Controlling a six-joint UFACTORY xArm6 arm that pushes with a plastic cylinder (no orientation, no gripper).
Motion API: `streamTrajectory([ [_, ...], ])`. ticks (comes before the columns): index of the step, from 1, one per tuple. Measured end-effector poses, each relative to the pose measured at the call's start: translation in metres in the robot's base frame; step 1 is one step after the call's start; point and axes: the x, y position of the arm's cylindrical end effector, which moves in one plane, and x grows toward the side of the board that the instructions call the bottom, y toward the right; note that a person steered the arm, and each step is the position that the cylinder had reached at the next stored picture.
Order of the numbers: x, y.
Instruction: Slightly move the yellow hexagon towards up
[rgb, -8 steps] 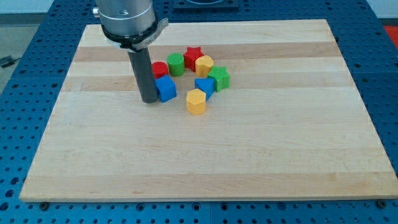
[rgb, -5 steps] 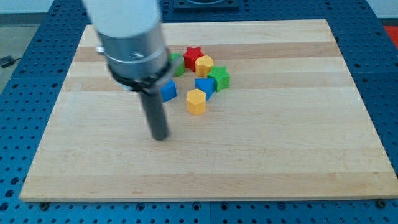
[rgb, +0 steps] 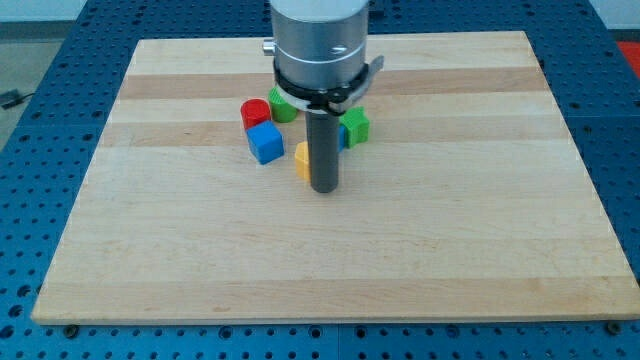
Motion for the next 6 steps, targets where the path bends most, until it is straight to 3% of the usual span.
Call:
streamTrajectory([
  [2,0.002,-0.016],
  [3,0.041,-0.014],
  [4,0.089,0.058],
  [5,0.079,0.160],
  [6,0.074,0.185],
])
